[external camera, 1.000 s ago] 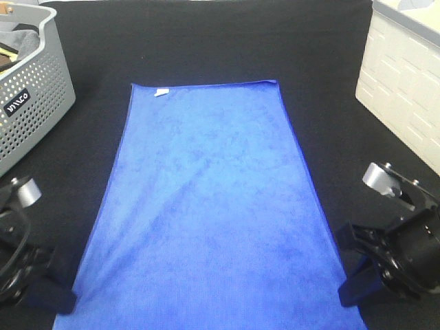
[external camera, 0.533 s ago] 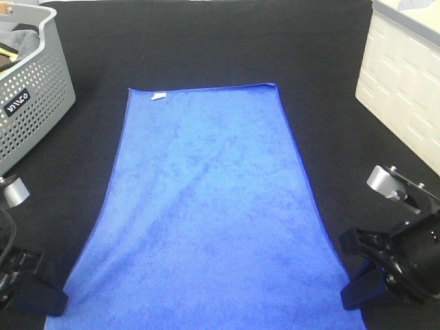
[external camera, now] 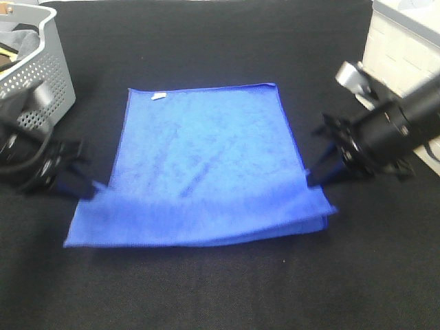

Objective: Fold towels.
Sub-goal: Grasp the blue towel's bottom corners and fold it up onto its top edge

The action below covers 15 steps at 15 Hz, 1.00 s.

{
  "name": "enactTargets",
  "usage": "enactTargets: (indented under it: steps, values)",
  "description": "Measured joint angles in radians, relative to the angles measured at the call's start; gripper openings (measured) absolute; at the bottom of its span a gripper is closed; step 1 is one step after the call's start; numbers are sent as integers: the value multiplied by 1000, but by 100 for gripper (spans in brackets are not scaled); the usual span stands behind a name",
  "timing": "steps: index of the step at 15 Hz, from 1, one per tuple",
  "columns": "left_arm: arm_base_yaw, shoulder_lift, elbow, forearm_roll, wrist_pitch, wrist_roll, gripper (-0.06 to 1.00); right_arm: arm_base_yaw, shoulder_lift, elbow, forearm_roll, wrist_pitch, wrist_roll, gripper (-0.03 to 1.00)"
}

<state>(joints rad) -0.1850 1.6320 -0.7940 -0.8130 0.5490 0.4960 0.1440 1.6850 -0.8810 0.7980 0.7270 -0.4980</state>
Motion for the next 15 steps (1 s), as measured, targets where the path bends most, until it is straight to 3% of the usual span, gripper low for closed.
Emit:
enactTargets:
  steps: [4, 8, 9, 12, 15]
  values:
    - [68, 189, -319, 115, 53, -124, 0, 0, 228, -374, -71, 86, 77, 0]
    - [86, 348, -600, 118, 64, -131, 0, 0, 446, -734, -171, 141, 163, 0]
    - [86, 348, -600, 118, 64, -131, 0, 0, 446, -734, -171, 141, 163, 0]
    - [86, 505, -834, 119, 57, -135, 0, 0, 634, -1063, -260, 166, 221, 0]
    - [86, 654, -1011, 131, -24, -137, 0, 0, 808, -1333, -289, 169, 246, 0]
